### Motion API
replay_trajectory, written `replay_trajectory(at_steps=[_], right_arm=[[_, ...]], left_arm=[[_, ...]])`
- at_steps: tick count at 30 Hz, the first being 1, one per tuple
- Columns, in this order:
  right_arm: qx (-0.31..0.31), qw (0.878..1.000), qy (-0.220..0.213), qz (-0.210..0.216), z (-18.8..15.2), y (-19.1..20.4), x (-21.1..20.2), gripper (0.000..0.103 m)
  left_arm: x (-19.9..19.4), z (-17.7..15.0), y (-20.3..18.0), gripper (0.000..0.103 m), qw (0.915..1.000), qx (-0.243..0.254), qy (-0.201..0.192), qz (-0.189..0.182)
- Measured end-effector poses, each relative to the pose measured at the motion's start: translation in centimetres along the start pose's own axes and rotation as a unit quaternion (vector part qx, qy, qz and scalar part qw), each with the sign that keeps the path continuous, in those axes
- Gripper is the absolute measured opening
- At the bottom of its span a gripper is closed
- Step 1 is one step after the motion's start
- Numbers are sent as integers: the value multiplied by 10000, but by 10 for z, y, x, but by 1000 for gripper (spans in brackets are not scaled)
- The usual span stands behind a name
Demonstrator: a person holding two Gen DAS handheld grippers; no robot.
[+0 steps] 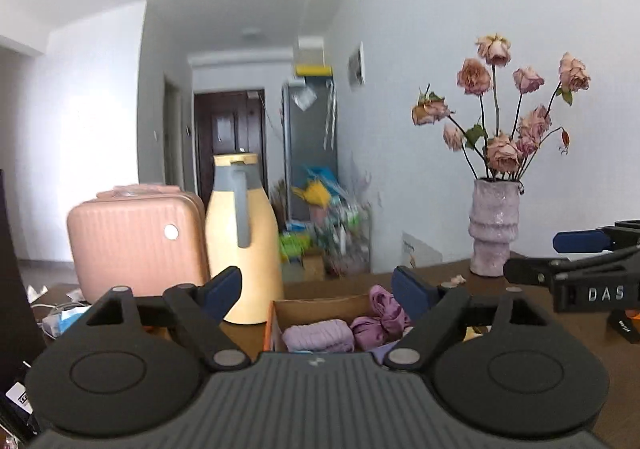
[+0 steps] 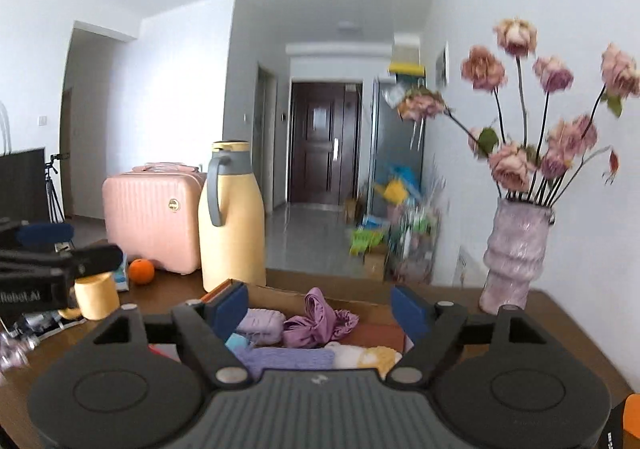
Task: Organize soft objects
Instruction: 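Lift the lavender pouch into the box and open both grippers, then withdraw both grippers back toward the white sponge and plastic bag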
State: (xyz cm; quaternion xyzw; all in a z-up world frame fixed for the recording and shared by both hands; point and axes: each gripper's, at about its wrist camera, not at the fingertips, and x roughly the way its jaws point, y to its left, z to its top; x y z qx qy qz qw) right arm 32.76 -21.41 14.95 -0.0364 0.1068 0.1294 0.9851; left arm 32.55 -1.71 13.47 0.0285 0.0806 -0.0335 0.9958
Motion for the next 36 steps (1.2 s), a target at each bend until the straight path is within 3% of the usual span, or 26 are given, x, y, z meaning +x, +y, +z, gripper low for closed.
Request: replay_trajectory(at_steps=[9,16,21,24,28,36], right_arm=[[319,9983,-433,-217,-28,3,-41,79],[472,9977,-439,-191,-82,13,-111,83],[490,9983,-321,-19,-129,29,-166,84],[647,9976,-181,157,-157,39,-199,85],[734,9967,42,358,-177,47,-208,85],[813,9961,90,343,-168,45,-187,85]], left_arm=[[-37,-22,5,87,9994,-149,-140,261],[-116,-72,10,96,9995,-246,-26,218],[-171,-115,9,97,9993,-230,287,94],[-204,-136,12,98,9979,-474,440,0],[-207,-146,12,98,9970,-430,643,-99],[-183,-141,18,98,9953,-644,723,-19]])
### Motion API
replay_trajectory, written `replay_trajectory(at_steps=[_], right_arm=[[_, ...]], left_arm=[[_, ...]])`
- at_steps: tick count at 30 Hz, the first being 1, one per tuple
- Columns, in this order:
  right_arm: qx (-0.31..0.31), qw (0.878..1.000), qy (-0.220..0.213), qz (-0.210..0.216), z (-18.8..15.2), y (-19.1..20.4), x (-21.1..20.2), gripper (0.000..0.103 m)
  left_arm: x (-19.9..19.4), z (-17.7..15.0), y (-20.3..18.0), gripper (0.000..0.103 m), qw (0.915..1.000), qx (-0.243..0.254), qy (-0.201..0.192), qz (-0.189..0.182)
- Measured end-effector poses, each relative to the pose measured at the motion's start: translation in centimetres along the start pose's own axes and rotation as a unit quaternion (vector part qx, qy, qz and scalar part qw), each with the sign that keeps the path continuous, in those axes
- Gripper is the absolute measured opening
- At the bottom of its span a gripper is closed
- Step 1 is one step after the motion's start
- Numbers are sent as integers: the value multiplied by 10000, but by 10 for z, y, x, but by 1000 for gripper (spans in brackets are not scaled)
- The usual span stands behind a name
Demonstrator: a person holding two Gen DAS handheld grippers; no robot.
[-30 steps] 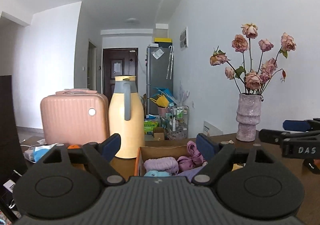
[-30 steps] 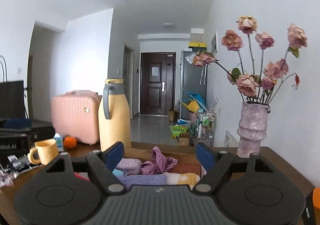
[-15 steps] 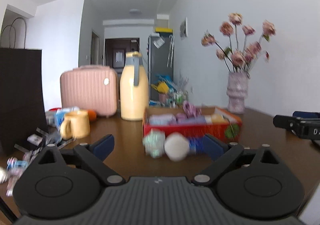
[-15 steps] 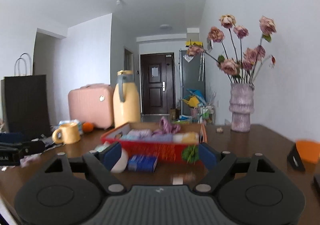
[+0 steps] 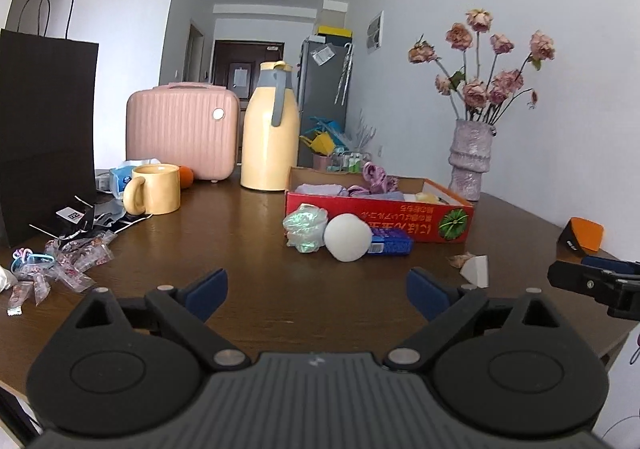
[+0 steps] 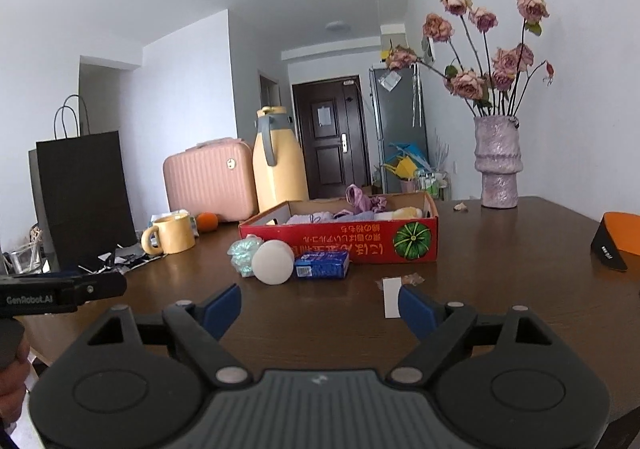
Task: Organize soft objects
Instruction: 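Withdraw both grippers back toward the white sponge and plastic bag, then grasp the white round sponge with the right gripper while the left gripper reaches it, then grasp the clear plastic bag with the left gripper while the right gripper holds the sponge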
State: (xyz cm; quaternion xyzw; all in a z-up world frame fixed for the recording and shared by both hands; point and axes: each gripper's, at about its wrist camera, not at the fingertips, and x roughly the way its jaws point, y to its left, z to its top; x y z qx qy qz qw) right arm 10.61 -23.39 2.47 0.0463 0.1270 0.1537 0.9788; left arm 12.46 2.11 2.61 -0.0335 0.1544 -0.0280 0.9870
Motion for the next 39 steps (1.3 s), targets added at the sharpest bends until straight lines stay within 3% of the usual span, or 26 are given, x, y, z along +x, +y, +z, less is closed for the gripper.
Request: replay_trajectory(at_steps=[6,9,11,13,19,21,25,29,33,36,39], right_arm=[[188,9992,346,59,14,-7,43,84],[278,9978,580,128,28,-7,77,80],[321,9963,734,310,39,-5,104,79],[333,9945,842,521,49,-1,134,78],[541,9875,1223,834,69,7,225,49],[717,9841,1329,935,72,7,249,42],[994,9756,1607,1122,69,6,282,41],[1134,9699,1755,1253,59,4,291,29],[1282,9667,1718,1399,51,-2,275,28],[1238,9664,1745,1423,44,-3,247,28],[1018,9705,1704,1368,35,-6,205,28]], left_arm=[[39,12,8,97,9995,-155,275,48],[69,24,14,90,9984,-286,483,-60],[91,34,20,85,9977,-377,546,-151],[119,45,27,71,9959,-524,704,-212],[198,61,39,40,9815,-1167,1370,-657],[216,62,42,34,9741,-1412,1517,-905],[236,61,41,28,9658,-1615,1671,-1155],[247,52,43,24,9576,-1814,1842,-1270],[236,42,43,21,9517,-1905,1792,-1609],[215,31,31,21,9521,-1805,1775,-1716],[188,16,16,21,9464,-1765,1846,-1978]])
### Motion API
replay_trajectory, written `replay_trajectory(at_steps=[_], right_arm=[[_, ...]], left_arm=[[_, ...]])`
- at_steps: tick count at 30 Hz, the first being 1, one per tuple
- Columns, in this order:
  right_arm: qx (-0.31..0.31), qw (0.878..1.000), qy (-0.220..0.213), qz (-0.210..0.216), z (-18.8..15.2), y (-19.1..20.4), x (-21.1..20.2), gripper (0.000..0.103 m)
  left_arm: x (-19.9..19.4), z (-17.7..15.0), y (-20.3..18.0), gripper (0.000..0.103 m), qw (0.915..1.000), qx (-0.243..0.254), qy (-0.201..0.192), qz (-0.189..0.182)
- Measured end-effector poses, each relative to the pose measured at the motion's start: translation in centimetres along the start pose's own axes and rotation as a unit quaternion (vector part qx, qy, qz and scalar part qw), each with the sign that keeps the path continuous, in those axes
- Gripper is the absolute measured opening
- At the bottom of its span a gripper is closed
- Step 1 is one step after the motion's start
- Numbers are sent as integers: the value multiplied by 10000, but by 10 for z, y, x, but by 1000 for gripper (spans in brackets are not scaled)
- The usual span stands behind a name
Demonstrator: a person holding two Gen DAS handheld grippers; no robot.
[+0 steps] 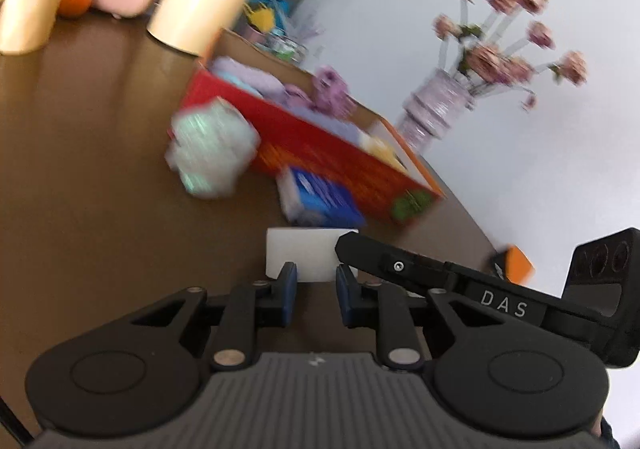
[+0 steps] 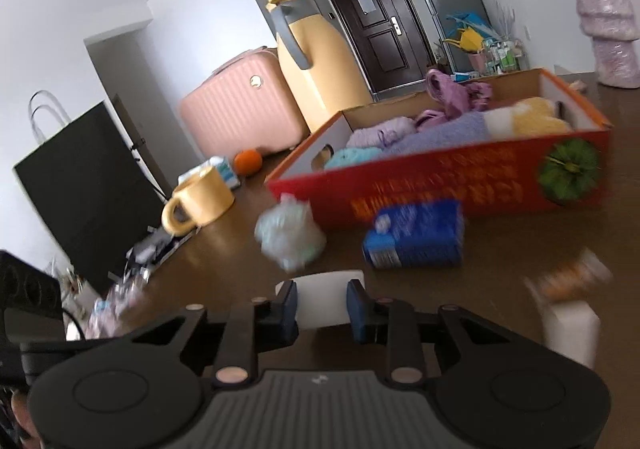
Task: Organize soft objects
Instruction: 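Grasp the clear plastic bag with the left gripper while the right gripper holds the sponge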
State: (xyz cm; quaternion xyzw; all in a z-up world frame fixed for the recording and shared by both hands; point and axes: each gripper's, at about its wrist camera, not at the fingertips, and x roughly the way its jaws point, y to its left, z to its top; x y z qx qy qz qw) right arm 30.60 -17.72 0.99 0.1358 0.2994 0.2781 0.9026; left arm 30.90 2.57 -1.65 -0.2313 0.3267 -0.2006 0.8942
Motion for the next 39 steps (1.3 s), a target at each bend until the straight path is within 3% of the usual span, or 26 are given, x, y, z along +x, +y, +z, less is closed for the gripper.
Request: replay_trajectory(at_steps=[3,4,7,8,9,11,15,17,20,21,22,23,27,29,31,34,39], right_arm=[[-208,9996,-22,-176,-20,1,-32,29],[-270,9992,-9,-294,-24,1,-38,32],[-547,9959,-109,-705,-39,3,-56,46],[-636,9946,-179,-799,-42,5,-61,55],[-716,9935,-245,-852,-45,6,-64,66],[-893,9914,-301,-913,-47,10,-63,76],[-1174,9880,-190,-988,-44,21,-34,76],[-1338,9847,-134,-1106,-39,26,-17,77],[-1600,9784,-14,-1309,-33,31,6,79],[-1580,9785,39,-1326,-30,30,12,74],[-1501,9803,30,-1284,-27,28,14,68],[-1386,9825,22,-1246,-24,25,15,54],[-1120,9832,-182,-1428,-15,8,2,54],[-981,9834,-300,-1499,-11,-1,-9,54],[-864,9844,-400,-1480,-9,-8,-20,54],[-804,9850,-457,-1457,-10,-12,-28,54],[-845,9860,-540,-1333,-8,-6,-35,54]], left_arm=[[-7,-22,-17,25,9993,261,151,-219],[-9,-28,-23,31,9985,447,195,-238],[-20,-39,-34,40,9946,1031,125,-29],[-27,-39,-33,42,9933,1155,52,67],[-33,-36,-31,45,9926,1203,-27,160],[-44,-29,-24,51,9909,1222,-265,507],[-50,-8,-8,63,9796,1276,-700,1385],[-47,2,-4,70,9735,1373,-813,1640],[-36,18,-1,83,9682,1558,-829,1775],[-30,22,0,86,9672,1611,-822,1783],[-23,28,-1,86,9660,1673,-819,1795],[-14,35,-2,86,9645,1764,-810,1792],[27,57,-5,82,9579,2003,-787,1899],[45,64,-4,64,9554,2027,-725,2022],[56,66,-2,33,9569,2028,-544,2008],[55,63,-2,27,9560,2106,-513,1978],[22,59,-15,26,9579,1950,-749,1969]])
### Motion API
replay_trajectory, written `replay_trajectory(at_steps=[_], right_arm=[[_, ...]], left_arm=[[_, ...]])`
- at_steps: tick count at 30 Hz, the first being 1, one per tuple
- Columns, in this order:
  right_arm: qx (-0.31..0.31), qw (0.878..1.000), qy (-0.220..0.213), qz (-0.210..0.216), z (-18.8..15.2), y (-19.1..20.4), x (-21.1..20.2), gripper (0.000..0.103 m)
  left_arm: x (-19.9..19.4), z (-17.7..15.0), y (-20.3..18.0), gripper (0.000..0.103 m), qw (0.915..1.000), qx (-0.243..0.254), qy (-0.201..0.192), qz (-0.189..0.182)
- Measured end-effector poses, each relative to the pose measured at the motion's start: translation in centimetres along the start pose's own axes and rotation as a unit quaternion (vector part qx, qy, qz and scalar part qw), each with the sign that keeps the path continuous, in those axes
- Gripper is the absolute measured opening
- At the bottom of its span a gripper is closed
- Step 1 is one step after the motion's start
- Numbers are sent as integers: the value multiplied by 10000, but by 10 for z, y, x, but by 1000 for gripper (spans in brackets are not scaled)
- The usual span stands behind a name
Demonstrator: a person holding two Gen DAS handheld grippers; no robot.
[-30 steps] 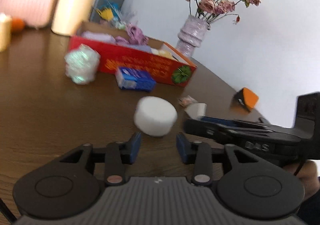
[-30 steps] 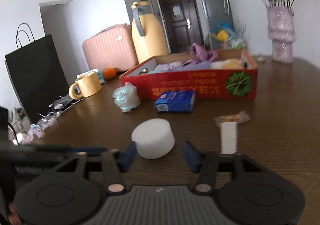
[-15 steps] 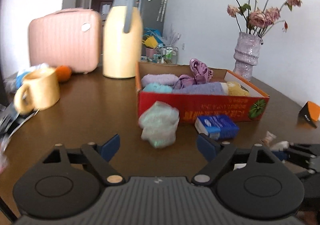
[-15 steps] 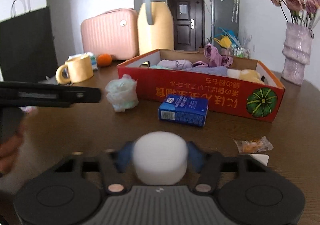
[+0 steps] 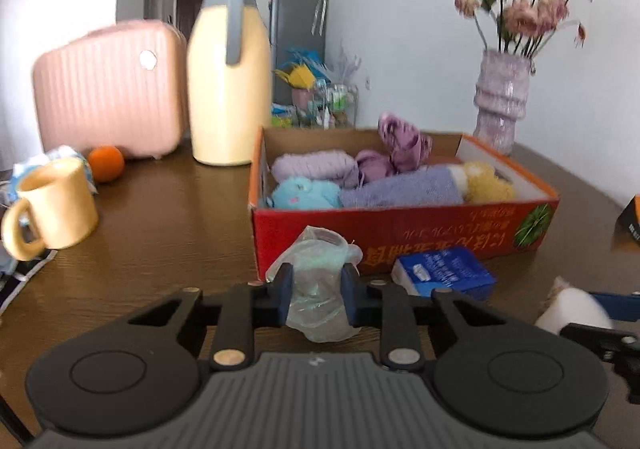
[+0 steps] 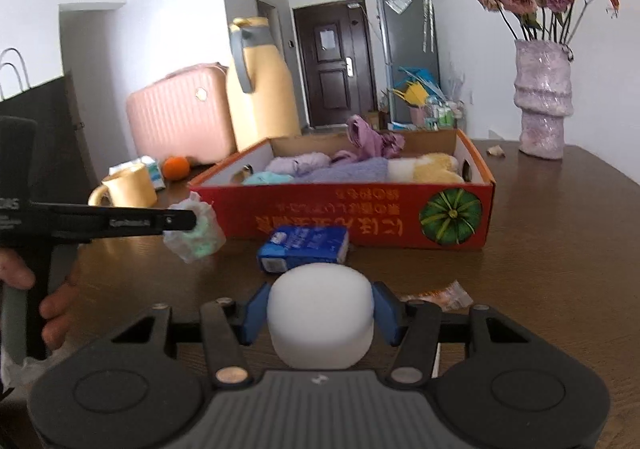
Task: Organize soft objects
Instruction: 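Grasp the clear plastic bag with the left gripper while the right gripper holds the sponge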
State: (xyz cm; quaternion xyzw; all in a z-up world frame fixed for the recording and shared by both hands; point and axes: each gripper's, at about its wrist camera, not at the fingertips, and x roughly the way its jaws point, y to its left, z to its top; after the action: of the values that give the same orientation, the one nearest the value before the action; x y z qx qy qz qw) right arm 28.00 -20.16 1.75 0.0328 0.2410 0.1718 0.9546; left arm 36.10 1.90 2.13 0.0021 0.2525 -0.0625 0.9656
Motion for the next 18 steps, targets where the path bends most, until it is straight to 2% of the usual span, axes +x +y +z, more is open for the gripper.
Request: replay_trajectory(at_steps=[6,10,18], right_arm=[[-84,9994,-316,125,1,14,-36,54],[-136,9986,-490,155,-4,22,-69,54],[-105,9965,-820,147,-18,35,-126,54]], left_arm=[[-85,-9,0,26,9981,-423,-425,-158],[-134,-22,-8,26,9966,-503,-591,-287],[-189,-35,-24,26,9941,-423,-891,-456]])
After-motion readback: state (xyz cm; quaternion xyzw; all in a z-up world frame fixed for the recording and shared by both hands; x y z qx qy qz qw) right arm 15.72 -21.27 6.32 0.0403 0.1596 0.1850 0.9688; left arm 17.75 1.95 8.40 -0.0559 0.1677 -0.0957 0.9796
